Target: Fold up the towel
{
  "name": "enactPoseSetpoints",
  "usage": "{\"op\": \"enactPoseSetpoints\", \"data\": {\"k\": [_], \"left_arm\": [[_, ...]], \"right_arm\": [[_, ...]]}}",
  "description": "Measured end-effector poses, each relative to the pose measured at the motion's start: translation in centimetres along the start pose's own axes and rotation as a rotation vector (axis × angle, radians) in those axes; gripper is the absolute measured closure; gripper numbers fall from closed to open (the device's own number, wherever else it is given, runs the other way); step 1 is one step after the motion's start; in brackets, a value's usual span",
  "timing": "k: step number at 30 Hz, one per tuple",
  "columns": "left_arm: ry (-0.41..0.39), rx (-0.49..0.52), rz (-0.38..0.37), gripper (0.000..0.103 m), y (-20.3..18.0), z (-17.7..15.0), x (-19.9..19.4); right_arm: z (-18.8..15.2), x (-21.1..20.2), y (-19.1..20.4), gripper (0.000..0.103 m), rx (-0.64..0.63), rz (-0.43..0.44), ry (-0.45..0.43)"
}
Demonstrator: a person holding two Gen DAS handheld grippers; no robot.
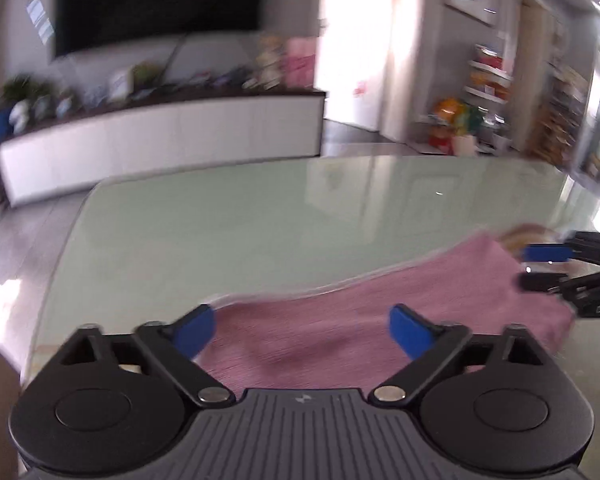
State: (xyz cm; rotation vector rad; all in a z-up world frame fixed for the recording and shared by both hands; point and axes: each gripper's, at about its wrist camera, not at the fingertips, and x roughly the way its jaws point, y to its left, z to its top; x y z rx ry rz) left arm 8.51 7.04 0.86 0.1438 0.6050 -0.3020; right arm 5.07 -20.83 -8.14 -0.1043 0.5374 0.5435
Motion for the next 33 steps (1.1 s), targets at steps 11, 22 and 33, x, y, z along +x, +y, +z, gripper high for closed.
{"op": "enactPoseSetpoints", "data": {"k": [11, 22, 33], "left_arm": [[0.167, -0.153, 0.18, 0.0, -0.8, -2.9, 2.5], [0.053, -0.14, 0.226, 0.001, -6.2, -4.6, -0.3], [0.056, -0.212, 0.292, 0.001, -4.7, -7.4, -1.4]], "right_arm": [[-1.9, -1.2, -1.9, 0.042, 0.042, -0.181, 0.103], [-3.0, -3.3, 1.5, 0.024, 0.154, -0.159, -0.005], [-4.1, -7.2, -0.7, 0.024, 0.174, -0.192, -0.059]]}}
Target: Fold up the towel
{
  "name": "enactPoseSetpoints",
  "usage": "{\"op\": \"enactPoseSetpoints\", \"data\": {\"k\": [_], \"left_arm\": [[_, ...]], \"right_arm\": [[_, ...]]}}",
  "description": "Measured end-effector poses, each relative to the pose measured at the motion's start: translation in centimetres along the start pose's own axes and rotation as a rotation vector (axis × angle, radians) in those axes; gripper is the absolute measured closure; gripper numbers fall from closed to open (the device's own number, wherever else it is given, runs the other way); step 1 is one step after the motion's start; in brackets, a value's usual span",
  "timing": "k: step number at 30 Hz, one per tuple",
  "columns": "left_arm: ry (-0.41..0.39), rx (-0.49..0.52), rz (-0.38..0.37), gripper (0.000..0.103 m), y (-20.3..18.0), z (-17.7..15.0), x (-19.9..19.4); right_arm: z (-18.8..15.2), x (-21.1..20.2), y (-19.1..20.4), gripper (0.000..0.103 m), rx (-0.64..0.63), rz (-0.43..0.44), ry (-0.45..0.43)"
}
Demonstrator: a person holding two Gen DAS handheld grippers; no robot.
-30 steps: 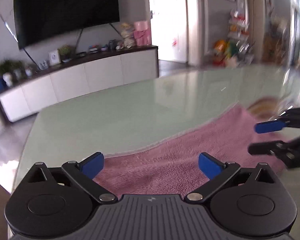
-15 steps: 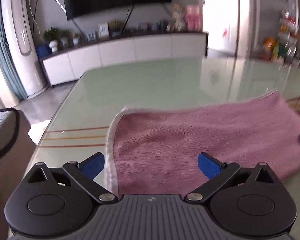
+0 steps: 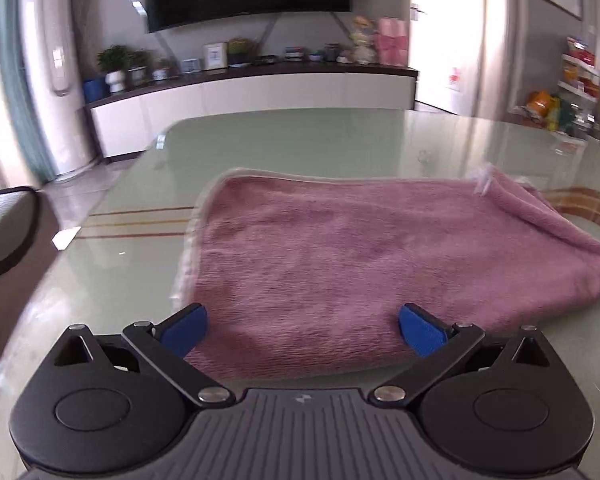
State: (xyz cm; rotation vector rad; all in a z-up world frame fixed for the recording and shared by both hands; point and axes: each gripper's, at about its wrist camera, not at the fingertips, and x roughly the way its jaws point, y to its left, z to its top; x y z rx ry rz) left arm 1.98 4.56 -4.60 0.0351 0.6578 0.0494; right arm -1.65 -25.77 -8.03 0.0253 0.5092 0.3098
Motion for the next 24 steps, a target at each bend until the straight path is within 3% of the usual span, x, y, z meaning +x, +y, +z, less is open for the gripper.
{"op": "enactPoseSetpoints", "data": {"k": [2, 5, 7, 9, 10, 12, 13, 14, 18, 22, 24], "left_arm": [[-0.053, 0.035, -0.014, 0.001, -0.8, 0.0, -1.0], [-0.079, 0.067, -0.037, 0.001, -1.7, -0.5, -2.0], [-0.021, 0.054, -0.019, 0.001, -1.3, -0.8, -1.0], [0.019, 0.006, -0.037, 0.0, -0.3, -1.2, -0.5], [0.027, -0.016, -0.051, 0.0, 0.2, -1.1, -0.4], [0.029, 0.004, -0.052, 0.0, 0.3, -1.2, -0.3], [0.027, 0.015, -0.052, 0.0, 0.4, -1.2, -0.3], [0.028, 0.013, -0.052, 0.0, 0.4, -1.2, -0.1], [-0.023, 0.042, -0.003, 0.001, -0.3, -1.1, -1.1], [-0.102, 0.102, -0.044, 0.001, -1.2, -0.8, -2.2], [-0.068, 0.113, -0.056, 0.001, -1.4, -0.9, -1.7]], "right_arm": [[0.5, 0.3, 1.7, 0.024, 0.026, 0.181, 0.004], [0.7, 2.0, 2.9, 0.024, 0.051, 0.237, 0.063], [0.6, 3.1, 1.9, 0.024, 0.076, 0.159, 0.093], [0.6, 3.2, 0.5, 0.032, 0.086, 0.123, 0.098], [0.5, 3.0, 0.2, 0.042, 0.056, 0.056, 0.098], [0.4, 2.4, 0.0, 0.027, -0.045, -0.147, 0.095], [0.3, 2.0, -0.1, 0.027, -0.081, -0.229, 0.078], [0.2, 1.6, -0.2, 0.027, -0.095, -0.248, 0.057], [0.9, 0.5, 1.2, 0.027, -0.107, -0.116, -0.031], [3.1, 3.2, 3.9, 0.027, -0.05, 0.234, 0.022], [3.3, 4.5, 4.4, 0.027, -0.036, 0.276, 0.061]]}}
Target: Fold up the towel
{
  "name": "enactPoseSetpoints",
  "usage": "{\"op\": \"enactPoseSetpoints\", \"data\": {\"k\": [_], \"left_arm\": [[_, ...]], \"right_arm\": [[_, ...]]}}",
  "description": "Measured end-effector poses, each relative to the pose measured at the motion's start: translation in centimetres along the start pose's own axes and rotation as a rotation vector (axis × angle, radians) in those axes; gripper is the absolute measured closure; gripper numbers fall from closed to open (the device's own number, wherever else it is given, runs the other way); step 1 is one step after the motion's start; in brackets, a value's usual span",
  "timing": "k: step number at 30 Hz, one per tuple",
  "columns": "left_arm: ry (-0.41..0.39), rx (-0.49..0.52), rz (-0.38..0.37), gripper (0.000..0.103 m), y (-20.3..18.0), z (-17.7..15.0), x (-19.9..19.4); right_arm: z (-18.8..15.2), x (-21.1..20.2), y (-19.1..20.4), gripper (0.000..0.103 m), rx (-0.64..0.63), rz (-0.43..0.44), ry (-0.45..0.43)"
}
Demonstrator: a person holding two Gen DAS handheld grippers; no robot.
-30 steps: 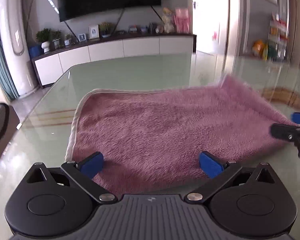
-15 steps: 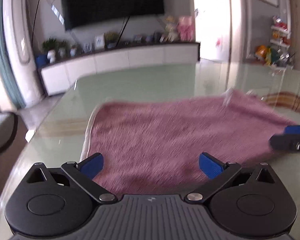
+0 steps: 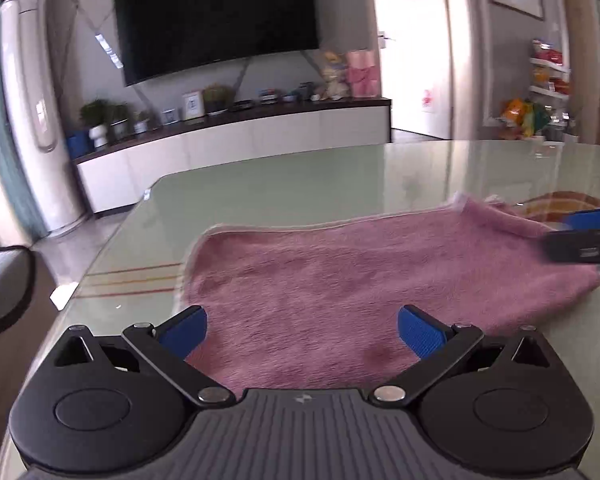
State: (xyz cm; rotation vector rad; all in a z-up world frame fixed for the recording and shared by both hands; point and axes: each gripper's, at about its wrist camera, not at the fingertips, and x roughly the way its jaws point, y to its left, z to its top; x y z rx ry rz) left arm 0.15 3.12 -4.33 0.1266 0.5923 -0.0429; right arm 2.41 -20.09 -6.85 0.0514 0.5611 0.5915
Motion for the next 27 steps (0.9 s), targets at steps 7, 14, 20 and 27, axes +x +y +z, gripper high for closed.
{"op": "enactPoseSetpoints", "data": {"k": [7, 14, 20, 27], "left_arm": [[0.103, -0.083, -0.035, 0.0, 1.8, -0.6, 1.5], [-0.074, -0.032, -0.074, 0.001, 1.5, 1.8, -1.1], [-0.131, 0.061, -0.205, 0.001, 1.6, 5.1, 2.7], [0.055, -0.035, -0.158, 0.0, 4.4, 4.0, 9.6]], "right_arm": [[1.3, 2.0, -6.9, 0.027, 0.04, -0.43, -0.008], [1.8, 0.0, -6.7, 0.024, -0.004, -0.32, -0.097], [2.9, 4.7, -4.1, 0.024, -0.053, -0.213, -0.056], [2.2, 7.3, -5.5, 0.023, -0.056, -0.233, 0.036]]}}
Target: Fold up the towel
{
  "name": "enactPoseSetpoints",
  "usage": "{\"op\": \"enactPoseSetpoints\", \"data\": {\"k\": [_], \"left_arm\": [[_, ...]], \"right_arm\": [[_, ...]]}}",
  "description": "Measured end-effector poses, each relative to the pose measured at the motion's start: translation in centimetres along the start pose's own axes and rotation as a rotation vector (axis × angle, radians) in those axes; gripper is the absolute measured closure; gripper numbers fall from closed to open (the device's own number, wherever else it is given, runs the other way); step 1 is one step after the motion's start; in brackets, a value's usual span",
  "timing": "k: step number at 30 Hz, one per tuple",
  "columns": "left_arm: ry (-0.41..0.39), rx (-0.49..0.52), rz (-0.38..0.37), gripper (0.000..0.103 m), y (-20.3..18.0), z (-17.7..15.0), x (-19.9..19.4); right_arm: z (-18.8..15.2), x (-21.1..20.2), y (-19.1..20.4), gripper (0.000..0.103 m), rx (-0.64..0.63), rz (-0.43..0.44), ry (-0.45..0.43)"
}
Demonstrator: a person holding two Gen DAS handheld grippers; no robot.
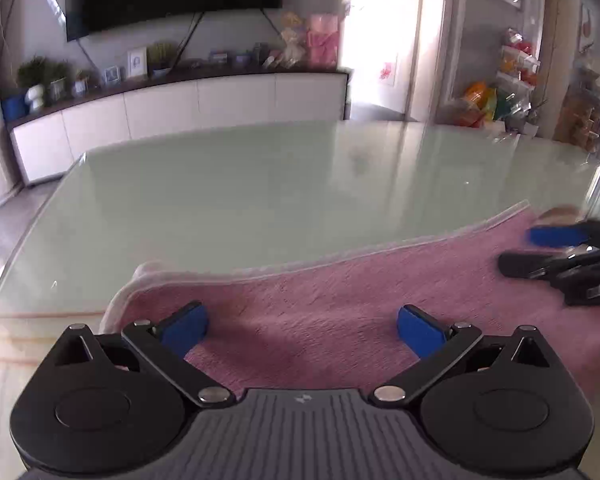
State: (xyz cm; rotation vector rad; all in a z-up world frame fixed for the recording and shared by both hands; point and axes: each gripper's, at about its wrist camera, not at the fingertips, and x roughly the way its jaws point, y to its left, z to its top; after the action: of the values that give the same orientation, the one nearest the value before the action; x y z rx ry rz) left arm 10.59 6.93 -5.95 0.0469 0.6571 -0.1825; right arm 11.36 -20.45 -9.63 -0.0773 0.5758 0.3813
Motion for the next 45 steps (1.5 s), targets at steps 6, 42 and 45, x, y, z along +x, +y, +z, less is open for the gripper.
{"op": "enactPoseSetpoints", "data": {"k": [6, 42, 45], "left_arm": [[0.022, -0.086, 0.113, 0.001, 2.2, 0.0, -1.0], [0.076, -0.098, 0.243, 0.001, -2.3, -6.9, -11.1], [0.041, -0.16, 0.216, 0.001, -2.8, -7.9, -14.5]], "right_arm": [[0.2, -0.8, -0.5, 0.014, 0.051, -0.155, 0.016], [-6.6, -10.8, -0.5, 0.013, 0.047, -0.222, 0.049], [-7.3, -13.7, -0.9, 0.014, 0.057, -0.229, 0.013]]}}
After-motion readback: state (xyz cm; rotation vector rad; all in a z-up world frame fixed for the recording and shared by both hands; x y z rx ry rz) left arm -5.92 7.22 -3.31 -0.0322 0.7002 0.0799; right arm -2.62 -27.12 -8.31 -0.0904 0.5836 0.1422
